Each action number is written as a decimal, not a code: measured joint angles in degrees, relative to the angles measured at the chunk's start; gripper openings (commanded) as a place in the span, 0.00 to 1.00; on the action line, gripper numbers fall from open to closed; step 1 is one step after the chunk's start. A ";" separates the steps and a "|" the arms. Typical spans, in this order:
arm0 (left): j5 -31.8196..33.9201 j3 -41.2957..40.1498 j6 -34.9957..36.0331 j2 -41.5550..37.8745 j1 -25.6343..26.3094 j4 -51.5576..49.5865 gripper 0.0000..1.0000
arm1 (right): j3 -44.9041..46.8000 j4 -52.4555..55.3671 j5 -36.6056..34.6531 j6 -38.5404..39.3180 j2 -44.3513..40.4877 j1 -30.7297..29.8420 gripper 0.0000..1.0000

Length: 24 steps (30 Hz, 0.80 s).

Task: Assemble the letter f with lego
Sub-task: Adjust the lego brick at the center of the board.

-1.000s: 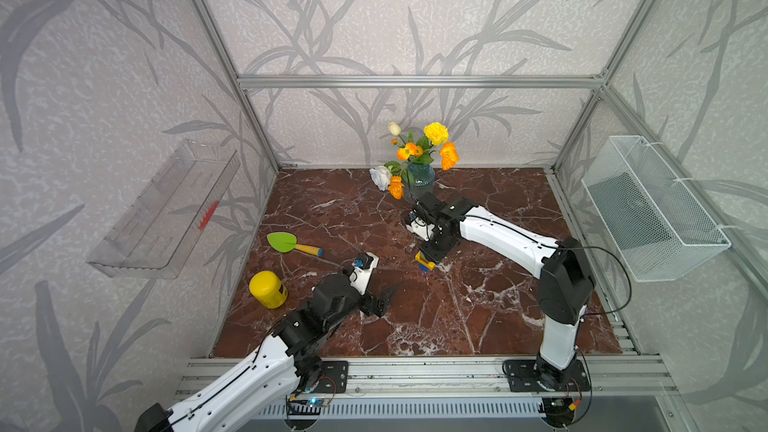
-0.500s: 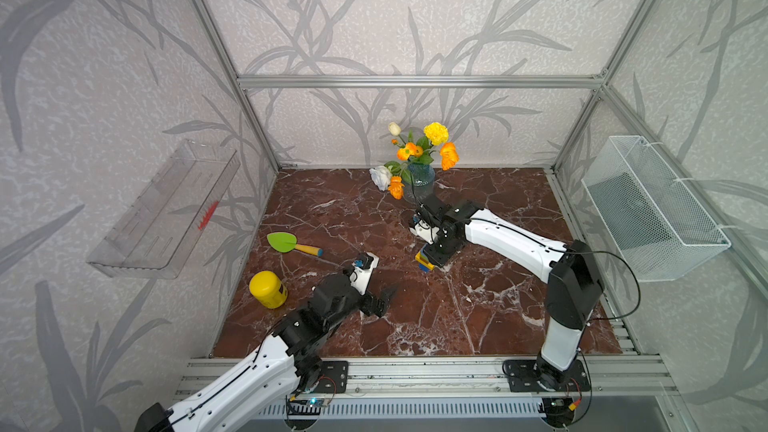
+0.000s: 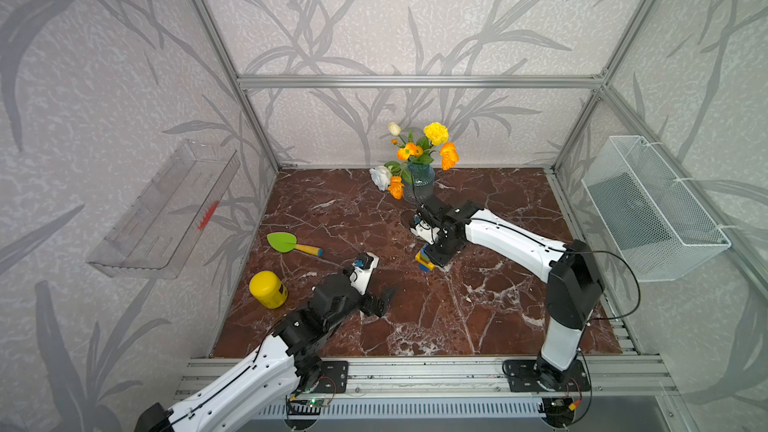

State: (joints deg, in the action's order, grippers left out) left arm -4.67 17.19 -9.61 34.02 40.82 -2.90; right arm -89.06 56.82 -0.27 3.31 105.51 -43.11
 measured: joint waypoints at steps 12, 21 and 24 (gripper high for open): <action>0.00 0.00 0.00 0.00 0.00 0.00 0.99 | 0.00 -0.11 1.95 0.00 0.04 1.29 0.33; 0.02 0.00 0.00 0.00 0.00 0.00 0.99 | 3.04 -3.52 11.41 -0.52 -1.29 7.63 0.31; 0.02 0.00 0.00 0.00 0.00 0.00 0.99 | 5.38 -5.49 16.41 -1.07 -2.21 10.78 0.31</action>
State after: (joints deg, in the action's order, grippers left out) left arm -4.64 17.19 -9.61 34.02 40.82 -2.90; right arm -83.68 51.33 16.14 2.24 103.31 -32.34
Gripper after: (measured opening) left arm 0.993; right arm 0.353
